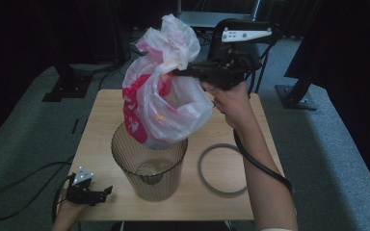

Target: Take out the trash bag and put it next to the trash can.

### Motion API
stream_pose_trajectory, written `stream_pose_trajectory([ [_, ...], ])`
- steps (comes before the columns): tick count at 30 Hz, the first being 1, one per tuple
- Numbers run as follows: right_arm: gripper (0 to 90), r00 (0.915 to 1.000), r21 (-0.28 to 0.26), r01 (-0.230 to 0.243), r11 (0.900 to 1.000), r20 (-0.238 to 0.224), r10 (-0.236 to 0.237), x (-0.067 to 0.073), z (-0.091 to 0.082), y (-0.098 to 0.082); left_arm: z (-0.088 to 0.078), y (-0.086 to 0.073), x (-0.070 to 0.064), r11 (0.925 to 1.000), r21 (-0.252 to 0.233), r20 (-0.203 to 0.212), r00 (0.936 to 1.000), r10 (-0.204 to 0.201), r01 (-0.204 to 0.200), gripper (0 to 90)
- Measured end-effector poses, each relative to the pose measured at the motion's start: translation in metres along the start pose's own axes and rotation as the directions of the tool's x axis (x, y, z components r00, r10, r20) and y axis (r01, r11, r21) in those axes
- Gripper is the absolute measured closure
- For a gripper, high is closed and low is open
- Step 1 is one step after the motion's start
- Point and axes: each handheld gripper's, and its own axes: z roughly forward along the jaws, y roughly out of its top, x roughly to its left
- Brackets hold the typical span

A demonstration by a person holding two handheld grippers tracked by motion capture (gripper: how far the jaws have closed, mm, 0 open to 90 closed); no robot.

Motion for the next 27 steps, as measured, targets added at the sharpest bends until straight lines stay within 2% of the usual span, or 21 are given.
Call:
stream_pose_trajectory([
  [4,89.9,0.9995,-0.036,0.011,0.999,0.029,-0.01,0.001,-0.01,0.014,0.003,-0.002,-0.001,0.9998,0.01,0.035,0.9992,0.016,-0.016,2.2],
  [8,89.9,0.998,-0.086,0.019,0.996,0.061,-0.014,0.001,-0.024,0.03,0.006,-0.003,-0.003,0.999,0.031,0.029,0.9991,0.031,-0.032,2.2],
  [12,89.9,0.9937,-0.124,0.037,0.992,0.11,-0.023,0.001,-0.042,0.046,0.006,-0.003,-0.003,0.999,0.03,0.022,0.9993,0.031,-0.032,2.2],
  [15,89.9,0.9869,-0.143,0.056,0.988,0.158,-0.033,0.002,-0.057,0.057,0.006,-0.004,-0.003,0.9987,0.031,0.012,0.9991,0.04,-0.04,2.2],
  [17,89.9,0.9795,-0.152,0.066,0.986,0.198,-0.035,0.001,-0.065,0.061,0.006,-0.004,-0.004,0.9986,0.033,0.006,0.9992,0.041,-0.041,2.2],
  [21,89.8,0.9724,-0.158,0.039,0.987,0.233,-0.001,-0.01,-0.077,0.056,0.008,-0.004,-0.006,0.9979,0.032,-0.017,0.9983,0.057,-0.056,2.2],
  [22,89.8,0.973,-0.163,0.026,0.986,0.23,0.012,-0.015,-0.079,0.052,0.008,-0.004,-0.006,0.9977,0.034,-0.023,0.998,0.06,-0.059,2.2],
  [25,89.9,0.9666,-0.15,-0.019,0.989,0.25,0.056,-0.032,-0.078,0.034,0.009,-0.004,-0.007,0.9978,0.032,-0.03,0.9978,0.059,-0.058,2.1],
  [27,89.8,0.9582,-0.13,-0.047,0.99,0.274,0.082,-0.045,-0.074,0.021,0.009,-0.004,-0.007,0.998,0.029,-0.033,0.9979,0.056,-0.055,2.1],
])
